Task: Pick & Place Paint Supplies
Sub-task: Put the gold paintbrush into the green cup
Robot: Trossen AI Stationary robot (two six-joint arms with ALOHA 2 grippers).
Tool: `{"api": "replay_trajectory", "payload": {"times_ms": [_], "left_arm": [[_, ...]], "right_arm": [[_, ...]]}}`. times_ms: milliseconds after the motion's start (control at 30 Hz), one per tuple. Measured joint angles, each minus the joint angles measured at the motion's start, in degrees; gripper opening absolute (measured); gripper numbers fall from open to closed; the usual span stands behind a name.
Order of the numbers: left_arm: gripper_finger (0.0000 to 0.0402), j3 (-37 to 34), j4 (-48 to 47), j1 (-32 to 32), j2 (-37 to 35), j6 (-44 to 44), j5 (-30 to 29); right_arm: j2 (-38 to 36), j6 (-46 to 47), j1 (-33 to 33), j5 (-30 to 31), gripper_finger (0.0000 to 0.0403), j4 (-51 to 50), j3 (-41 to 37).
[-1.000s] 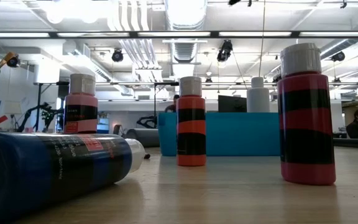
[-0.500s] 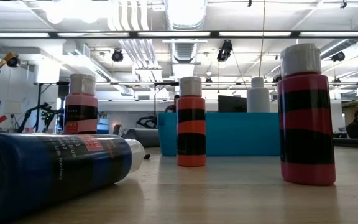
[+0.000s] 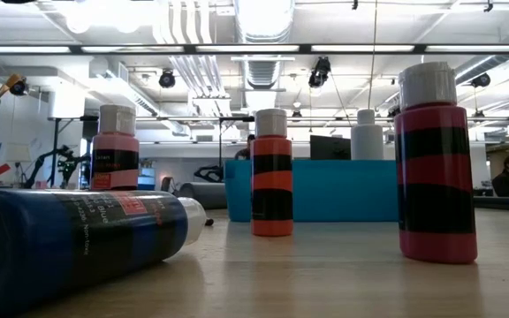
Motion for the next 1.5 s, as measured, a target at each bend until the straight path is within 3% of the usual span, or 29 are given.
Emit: {"api": "replay_trajectory", "payload": {"times_ms": [133, 500, 667, 867, 1100, 1367, 1500], "left_arm": [[0.0163, 0.0, 0.01, 0.0, -0.83, 1.18, -2.66], [0.0163, -0.02, 0.02, 0.0, -2.16, 2.28, -7.09], [0.0163, -0.02, 0.01, -0.04, -2.31, 3.79, -9.16], [0.0163, -0.02, 0.02, -0.04, -2.2, 4.0, -10.69], [0.0163, -0.02, 0.04, -0.02, -2.29, 5.82, -12.95], [0.0163, -0.02, 0.04, -0.01, -2.27, 5.73, -13.54], [0.0163, -0.04, 0.07, 0.0, -2.27, 5.71, -13.94]], "right_arm": [[-5.16, 4.93, 0.0, 4.78, 0.0008, 0.0, -2.71], [-15.57, -2.78, -0.02, 10.39, 0.0008, -0.46, -8.42], [-19.35, -13.84, 0.0, 13.07, 0.0008, -0.68, -15.83], [-24.44, -19.42, 0.0, 14.51, 0.0008, 0.25, -23.55], [-32.25, -15.65, 0.02, 29.01, 0.0008, 1.86, -29.43], [-43.14, -14.61, 0.04, 28.82, 0.0008, 2.61, -35.85], [-42.85, -14.62, 0.02, 28.51, 0.0008, -0.36, -36.71]]}}
